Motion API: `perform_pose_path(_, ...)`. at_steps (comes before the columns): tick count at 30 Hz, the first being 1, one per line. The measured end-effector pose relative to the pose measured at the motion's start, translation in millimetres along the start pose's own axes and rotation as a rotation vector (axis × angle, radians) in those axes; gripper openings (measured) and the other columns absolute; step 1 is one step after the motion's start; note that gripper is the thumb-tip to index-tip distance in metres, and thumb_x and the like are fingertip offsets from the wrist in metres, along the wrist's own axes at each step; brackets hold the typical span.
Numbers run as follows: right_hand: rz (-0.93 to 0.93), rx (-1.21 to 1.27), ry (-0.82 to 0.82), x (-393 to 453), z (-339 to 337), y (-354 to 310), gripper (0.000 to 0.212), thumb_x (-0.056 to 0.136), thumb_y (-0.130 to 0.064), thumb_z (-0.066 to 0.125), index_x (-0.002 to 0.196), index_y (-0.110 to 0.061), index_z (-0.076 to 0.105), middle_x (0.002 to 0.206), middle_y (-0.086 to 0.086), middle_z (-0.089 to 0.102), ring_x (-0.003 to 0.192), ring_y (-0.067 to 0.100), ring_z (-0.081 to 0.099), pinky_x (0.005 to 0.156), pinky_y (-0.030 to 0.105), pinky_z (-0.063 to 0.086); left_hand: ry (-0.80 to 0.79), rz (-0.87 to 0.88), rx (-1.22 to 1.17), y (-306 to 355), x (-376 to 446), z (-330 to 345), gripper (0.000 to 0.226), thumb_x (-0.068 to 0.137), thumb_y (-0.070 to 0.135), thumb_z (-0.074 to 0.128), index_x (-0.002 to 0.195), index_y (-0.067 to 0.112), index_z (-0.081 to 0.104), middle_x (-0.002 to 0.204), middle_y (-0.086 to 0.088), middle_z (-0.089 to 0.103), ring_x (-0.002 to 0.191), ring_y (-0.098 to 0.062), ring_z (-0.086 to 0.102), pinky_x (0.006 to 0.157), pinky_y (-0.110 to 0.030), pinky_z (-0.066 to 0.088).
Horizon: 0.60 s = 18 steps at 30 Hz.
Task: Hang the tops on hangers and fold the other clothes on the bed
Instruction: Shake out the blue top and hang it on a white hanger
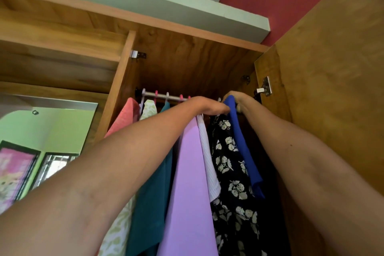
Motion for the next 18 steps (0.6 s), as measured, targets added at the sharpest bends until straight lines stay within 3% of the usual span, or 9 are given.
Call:
perform_pose_path(6,0.014,0.021,-0.018,-17.1,-6.7,-5.5,0.030,0.092,0.002,0.041,0.065,-0.009,0.042,0.065,0.003,0.040,0.054,0.012,0.038,0.037,0.016,0.038,0.118,-0.020,0.014,-14.3,6.3,-10.3,0.057,0.097,0.045,0.031,0.144,0.012,0.033,0.150,-0.008,0.033,0.138,-0.024,0.029,0.115,-0.035,0.019)
perform_pose_path(8,0.054,-0.033,-0.048,-21.9,-9.1,7.1,0.027,0.091,0.001,0.042,0.066,-0.008,0.044,0.065,0.002,0.040,0.053,0.011,0.037,0.045,0.016,0.036,0.268,-0.057,0.105,-16.4,-2.0,-20.2,0.060,0.093,0.052,0.034,0.137,0.012,0.044,0.142,-0.010,0.043,0.134,-0.029,0.034,0.113,-0.040,0.018)
perform_pose_path(11,0.082,-0.113,-0.049,-33.9,-20.8,20.6,0.019,0.093,-0.003,0.047,0.074,-0.008,0.048,0.068,0.002,0.043,0.056,0.010,0.039,0.049,0.018,0.036,0.502,-0.013,0.228,-9.3,-17.5,-32.4,0.046,0.091,0.046,0.041,0.116,0.013,0.060,0.119,-0.013,0.060,0.118,-0.032,0.051,0.106,-0.042,0.029)
perform_pose_path(13,0.092,-0.258,0.006,-49.7,-31.2,22.0,0.007,0.090,-0.009,0.054,0.084,-0.009,0.050,0.081,0.006,0.048,0.072,0.015,0.051,0.056,0.019,0.044,0.621,0.046,0.224,-6.0,-29.7,-35.5,0.037,0.090,0.043,0.045,0.103,0.015,0.066,0.096,-0.008,0.065,0.101,-0.029,0.060,0.098,-0.040,0.038)
perform_pose_path(15,0.029,-0.544,0.090,-60.7,-41.5,12.9,0.009,0.089,-0.013,0.057,0.087,-0.009,0.049,0.094,0.010,0.050,0.085,0.020,0.052,0.063,0.024,0.043,0.691,0.050,0.207,-9.3,-41.6,-33.9,0.033,0.089,0.040,0.048,0.097,0.016,0.069,0.085,-0.005,0.065,0.094,-0.028,0.062,0.090,-0.036,0.040)
perform_pose_path(18,-0.112,-0.739,0.157,-86.5,-40.3,-5.7,0.009,0.091,-0.016,0.051,0.084,-0.011,0.051,0.089,0.006,0.052,0.071,0.015,0.050,0.061,0.024,0.042,0.752,0.042,0.112,-12.4,-63.7,-25.2,0.031,0.088,0.037,0.051,0.103,0.018,0.070,0.099,-0.009,0.068,0.104,-0.027,0.057,0.082,-0.031,0.039)
Point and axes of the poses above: each hand's wrist, its own x-axis towards the middle knuckle, its own z-axis out of the palm, y = z × x, the point moved 8 cm from there along x, towards the middle knuckle
